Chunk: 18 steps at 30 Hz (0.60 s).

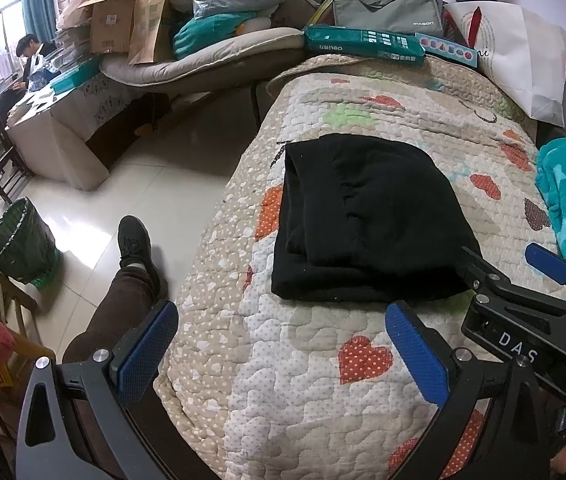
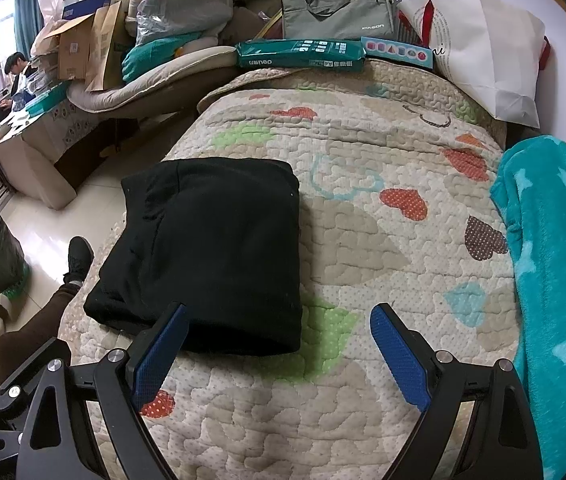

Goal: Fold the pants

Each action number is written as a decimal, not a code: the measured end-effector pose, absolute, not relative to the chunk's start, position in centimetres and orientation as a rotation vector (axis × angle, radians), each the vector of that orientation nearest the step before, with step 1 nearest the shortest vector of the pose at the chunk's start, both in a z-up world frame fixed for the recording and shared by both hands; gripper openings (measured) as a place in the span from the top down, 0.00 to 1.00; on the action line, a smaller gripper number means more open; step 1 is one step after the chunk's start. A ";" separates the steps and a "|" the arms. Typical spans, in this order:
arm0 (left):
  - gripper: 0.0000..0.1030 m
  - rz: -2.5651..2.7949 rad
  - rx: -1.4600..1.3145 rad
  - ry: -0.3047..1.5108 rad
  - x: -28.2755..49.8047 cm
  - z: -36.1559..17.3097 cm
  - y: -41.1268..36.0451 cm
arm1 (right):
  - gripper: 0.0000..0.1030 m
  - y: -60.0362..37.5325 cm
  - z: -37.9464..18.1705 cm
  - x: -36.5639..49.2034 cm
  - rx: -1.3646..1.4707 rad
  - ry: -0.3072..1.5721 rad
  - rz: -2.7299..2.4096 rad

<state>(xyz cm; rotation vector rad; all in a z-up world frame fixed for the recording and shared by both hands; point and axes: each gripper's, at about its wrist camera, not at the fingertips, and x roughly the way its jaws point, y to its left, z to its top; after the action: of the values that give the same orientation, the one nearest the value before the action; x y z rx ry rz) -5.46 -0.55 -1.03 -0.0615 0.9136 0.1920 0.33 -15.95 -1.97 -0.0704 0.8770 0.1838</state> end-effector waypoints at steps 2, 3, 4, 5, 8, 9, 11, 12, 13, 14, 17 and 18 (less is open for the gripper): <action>0.00 0.188 -0.060 0.912 -5.5 -1.1 -0.7 | 0.08 -15.9 -2.1 0.4 -0.071 0.880 0.183; 0.00 0.187 -0.059 0.911 -5.5 -1.1 -0.7 | 0.08 -15.9 -2.1 0.4 -0.071 0.882 0.183; 0.00 0.186 -0.059 0.910 -5.4 -1.1 -0.8 | 0.08 -15.9 -2.2 0.4 -0.072 0.884 0.182; 0.00 0.185 -0.058 0.908 -5.4 -1.1 -0.8 | 0.08 -15.9 -2.2 0.4 -0.073 0.885 0.182; 0.00 0.184 -0.060 0.912 -5.4 -1.1 -0.8 | 0.08 -15.9 -2.3 0.5 -0.074 0.890 0.180; 0.00 0.183 -0.063 0.914 -5.4 -1.1 -0.8 | 0.08 -15.8 -2.4 0.5 -0.075 0.892 0.180; 0.00 0.184 -0.067 0.919 -5.3 -1.2 -0.7 | 0.08 -15.9 -2.5 0.5 -0.074 0.895 0.179; 0.00 0.183 -0.070 0.920 -5.2 -1.2 -0.7 | 0.08 -15.8 -2.5 0.5 -0.075 0.896 0.179; 0.00 0.183 -0.073 0.921 -5.2 -1.2 -0.6 | 0.08 -15.8 -2.5 0.6 -0.076 0.897 0.179; 0.00 0.184 -0.076 0.922 -5.2 -1.3 -0.6 | 0.08 -15.8 -2.5 0.6 -0.076 0.897 0.179; 0.00 0.185 -0.079 0.924 -5.1 -1.4 -0.4 | 0.07 -15.8 -2.5 0.6 -0.077 0.897 0.179; 0.00 0.185 -0.080 0.925 -5.1 -1.4 -0.4 | 0.07 -15.8 -2.5 0.6 -0.077 0.897 0.179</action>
<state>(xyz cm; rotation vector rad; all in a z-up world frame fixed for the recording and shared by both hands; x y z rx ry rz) -5.08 -0.42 -1.40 -0.0800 0.9253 0.1848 0.60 -15.78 -2.52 -0.0767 0.8970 0.1787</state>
